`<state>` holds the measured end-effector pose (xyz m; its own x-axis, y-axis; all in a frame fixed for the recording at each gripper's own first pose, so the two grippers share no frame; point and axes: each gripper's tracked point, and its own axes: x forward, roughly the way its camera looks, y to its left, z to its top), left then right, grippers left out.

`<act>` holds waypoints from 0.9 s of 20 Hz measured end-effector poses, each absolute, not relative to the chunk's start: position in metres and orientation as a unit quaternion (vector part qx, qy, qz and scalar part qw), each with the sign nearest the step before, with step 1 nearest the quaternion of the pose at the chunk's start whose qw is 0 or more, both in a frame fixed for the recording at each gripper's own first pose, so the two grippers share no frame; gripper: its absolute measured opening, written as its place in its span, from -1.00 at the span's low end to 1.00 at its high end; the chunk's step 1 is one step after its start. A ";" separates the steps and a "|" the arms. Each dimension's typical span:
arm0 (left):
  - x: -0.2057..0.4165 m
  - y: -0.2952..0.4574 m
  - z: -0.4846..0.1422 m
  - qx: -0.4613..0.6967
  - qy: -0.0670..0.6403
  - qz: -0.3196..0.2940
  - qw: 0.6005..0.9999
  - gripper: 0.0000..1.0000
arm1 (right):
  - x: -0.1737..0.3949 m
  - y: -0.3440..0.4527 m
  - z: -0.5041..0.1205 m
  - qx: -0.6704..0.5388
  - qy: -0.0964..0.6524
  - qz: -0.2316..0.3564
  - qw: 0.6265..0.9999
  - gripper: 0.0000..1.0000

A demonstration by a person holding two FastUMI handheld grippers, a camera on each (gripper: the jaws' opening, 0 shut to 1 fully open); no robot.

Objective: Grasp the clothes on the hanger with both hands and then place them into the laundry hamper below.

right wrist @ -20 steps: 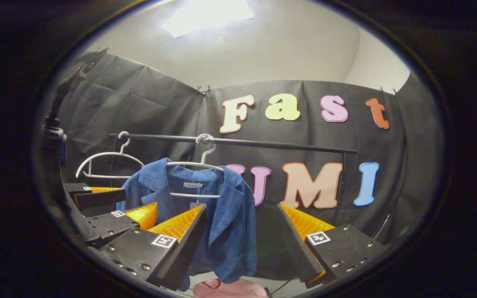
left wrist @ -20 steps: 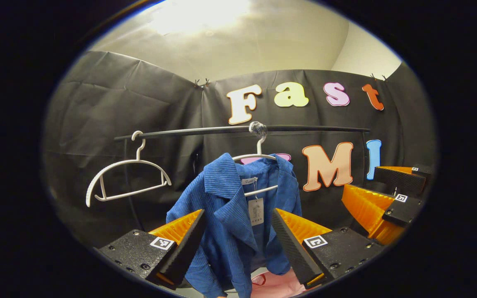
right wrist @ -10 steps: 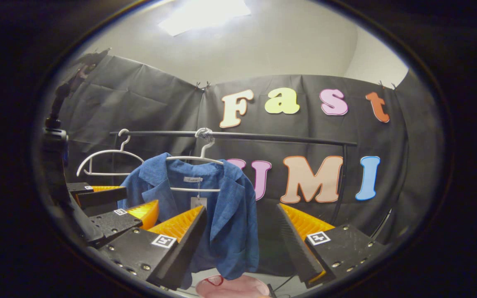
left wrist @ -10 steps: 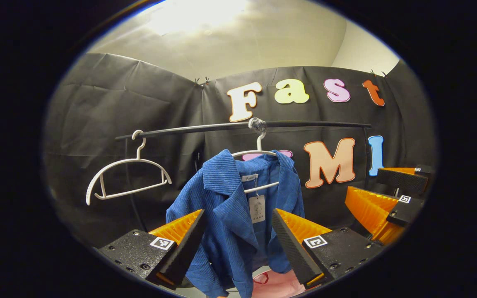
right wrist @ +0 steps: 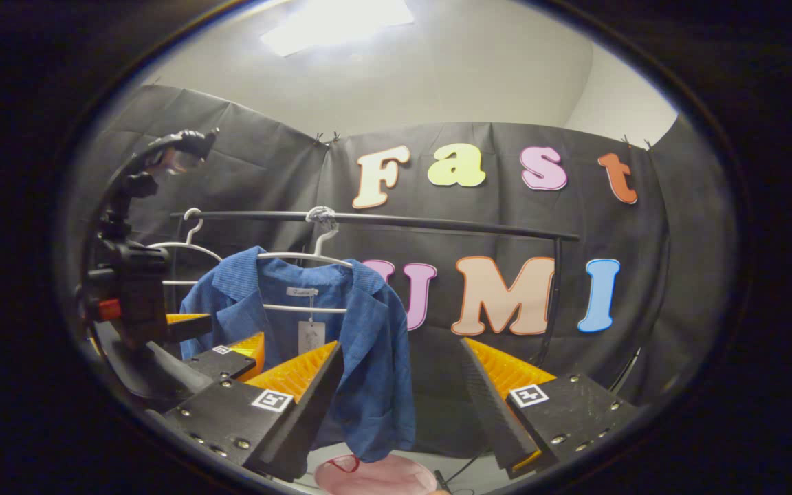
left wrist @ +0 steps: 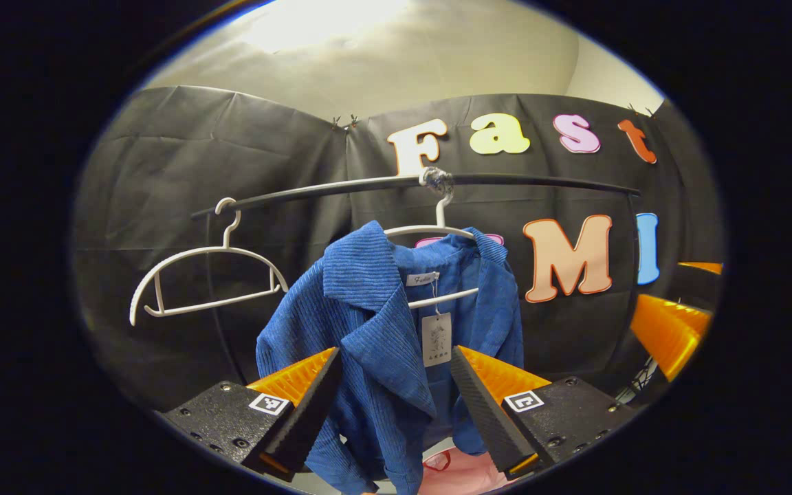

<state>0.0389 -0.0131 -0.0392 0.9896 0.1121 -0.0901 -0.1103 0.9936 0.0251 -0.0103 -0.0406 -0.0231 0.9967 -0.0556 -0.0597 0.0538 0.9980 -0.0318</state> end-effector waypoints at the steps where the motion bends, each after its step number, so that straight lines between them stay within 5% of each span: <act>1: 0.043 -0.011 -0.043 0.007 0.049 0.064 0.997 0.96 | -0.010 -0.045 -0.022 -0.019 0.030 -0.030 0.999 0.98; 13: 0.084 0.003 -0.080 0.012 0.079 0.132 0.988 0.86 | 0.021 -0.058 -0.033 -0.032 0.037 -0.010 0.999 0.92; 18: 0.087 0.018 -0.084 0.012 0.082 0.146 0.986 -0.07 | 0.035 -0.048 -0.043 -0.029 0.045 0.009 0.999 0.92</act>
